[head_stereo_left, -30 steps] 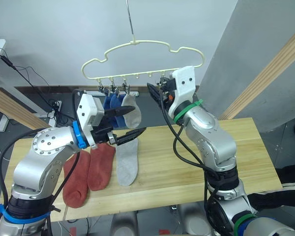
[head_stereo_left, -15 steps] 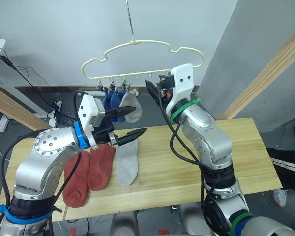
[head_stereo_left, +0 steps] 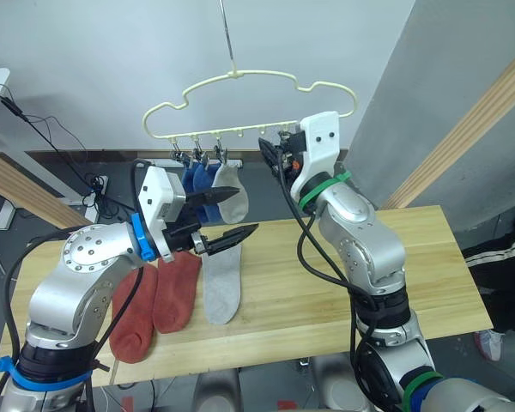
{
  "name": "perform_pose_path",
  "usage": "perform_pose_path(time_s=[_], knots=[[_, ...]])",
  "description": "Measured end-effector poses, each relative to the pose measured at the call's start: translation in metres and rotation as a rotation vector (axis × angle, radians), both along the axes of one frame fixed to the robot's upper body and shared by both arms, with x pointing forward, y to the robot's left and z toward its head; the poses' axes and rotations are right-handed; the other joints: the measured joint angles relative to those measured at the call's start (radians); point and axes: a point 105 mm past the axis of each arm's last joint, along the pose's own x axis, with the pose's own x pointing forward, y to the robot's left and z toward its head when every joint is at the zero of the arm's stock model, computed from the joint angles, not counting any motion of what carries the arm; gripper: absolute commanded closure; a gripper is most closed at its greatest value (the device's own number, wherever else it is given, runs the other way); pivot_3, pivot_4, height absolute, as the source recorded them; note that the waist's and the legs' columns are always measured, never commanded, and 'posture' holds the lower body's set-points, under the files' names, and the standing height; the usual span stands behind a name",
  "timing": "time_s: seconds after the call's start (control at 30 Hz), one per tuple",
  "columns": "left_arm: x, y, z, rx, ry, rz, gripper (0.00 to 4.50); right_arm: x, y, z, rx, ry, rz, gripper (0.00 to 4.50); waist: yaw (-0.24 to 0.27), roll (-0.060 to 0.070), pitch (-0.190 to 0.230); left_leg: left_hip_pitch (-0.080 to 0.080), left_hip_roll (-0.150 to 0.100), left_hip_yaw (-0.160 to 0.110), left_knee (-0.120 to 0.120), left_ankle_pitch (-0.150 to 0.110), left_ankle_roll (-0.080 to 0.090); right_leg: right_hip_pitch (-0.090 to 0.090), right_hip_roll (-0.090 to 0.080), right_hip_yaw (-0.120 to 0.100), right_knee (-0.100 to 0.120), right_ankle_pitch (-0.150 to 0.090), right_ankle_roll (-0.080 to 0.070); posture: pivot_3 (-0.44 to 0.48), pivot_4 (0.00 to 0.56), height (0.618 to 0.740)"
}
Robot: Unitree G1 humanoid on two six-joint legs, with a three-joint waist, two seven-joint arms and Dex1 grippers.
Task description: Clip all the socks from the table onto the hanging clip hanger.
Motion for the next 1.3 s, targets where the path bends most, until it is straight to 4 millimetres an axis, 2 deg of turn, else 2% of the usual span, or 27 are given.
perform_pose_path(time_s=[0.07,0.13,0.3,0.43,0.47,0.57,0.63,0.73,0.8,0.9,1.07,1.3], knots=[[0.0,0.001,-0.003,-0.001,0.011,0.007,0.77,0.001,-0.002,0.0,0.005,0.001,-0.006,4.16,0.0,0.0,0.0,0.0,0.0,0.0,0.0,0.0,0.0,0.0,0.0,0.0,0.0,0.0,0.0,-0.123,0.275,0.74],[0.0,0.001,-0.003,-0.001,0.011,0.009,0.77,0.001,-0.002,0.0,0.006,0.0,-0.007,4.47,0.0,0.0,0.0,0.0,0.0,0.0,0.0,0.0,0.0,0.0,0.0,0.0,0.0,0.0,0.0,-0.123,0.275,0.74],[0.001,0.002,-0.003,-0.005,0.011,0.027,0.77,0.001,-0.002,0.001,0.009,-0.001,-0.005,4.47,0.0,0.0,0.0,0.0,0.0,0.0,0.0,0.0,0.0,0.0,0.0,0.0,0.0,0.0,0.0,-0.121,0.275,0.74],[0.002,0.005,-0.011,-0.027,0.055,0.09,0.77,0.001,-0.002,0.001,0.01,-0.002,-0.005,4.47,0.0,0.0,0.0,0.0,0.0,0.0,0.0,0.0,0.0,0.0,0.0,0.0,0.0,0.0,0.0,-0.119,0.275,0.74],[0.003,0.007,-0.014,-0.05,0.07,0.127,0.61,0.001,-0.002,0.001,0.011,-0.002,-0.006,4.5,0.0,0.0,0.0,0.0,0.0,0.0,0.0,0.0,0.0,0.0,0.0,0.0,0.0,0.0,0.0,-0.119,0.275,0.74],[0.01,0.021,-0.037,-0.141,0.16,0.316,0.04,0.001,-0.002,0.002,0.012,-0.003,-0.006,4.5,0.0,0.0,-0.001,0.0,0.0,0.0,0.0,0.0,0.0,0.0,-0.001,0.0,0.0,0.0,0.0,-0.115,0.275,0.74],[0.008,0.031,-0.061,-0.157,0.216,0.452,0.04,0.001,-0.003,0.002,0.012,-0.002,-0.006,4.5,-0.002,0.001,-0.003,0.001,0.0,0.001,0.0,0.0,0.0,0.0,-0.001,0.001,0.0,0.0,0.0,-0.115,0.275,0.74],[0.004,0.036,-0.095,-0.15,0.286,0.611,0.04,0.003,-0.004,0.001,0.013,0.001,-0.01,4.5,0.001,0.001,-0.004,0.0,0.0,-0.001,0.0,0.0,0.0,0.0,-0.001,-0.001,0.0,0.001,-0.001,-0.113,0.278,0.74],[0.0,0.034,-0.12,-0.118,0.334,0.697,0.04,0.003,-0.003,-0.001,0.01,0.007,-0.005,4.5,0.003,0.0,-0.005,0.0,0.0,-0.001,0.0,0.0,0.0,0.0,-0.001,0.0,0.0,0.001,-0.001,-0.116,0.281,0.74],[0.0,0.028,-0.146,-0.1,0.401,0.761,0.04,0.003,-0.001,-0.002,0.008,0.011,0.004,4.5,0.004,0.0,-0.005,0.0,-0.001,0.0,0.001,0.0,0.0,0.001,-0.001,0.0,0.0,0.001,-0.001,-0.12,0.283,0.74],[0.006,0.021,-0.172,-0.101,0.482,0.845,0.04,0.003,-0.001,-0.002,0.008,0.011,0.005,4.5,0.001,0.0,-0.005,0.001,0.0,-0.001,0.001,0.0,0.001,0.001,0.0,0.0,0.001,0.001,-0.001,-0.125,0.286,0.74],[0.022,0.021,-0.174,-0.122,0.491,0.915,0.04,0.003,0.0,-0.002,0.004,0.014,0.013,4.5,0.0,0.001,-0.006,0.0,0.0,0.0,0.001,0.0,0.001,0.001,0.0,0.0,0.0,0.001,-0.001,-0.138,0.288,0.74]])
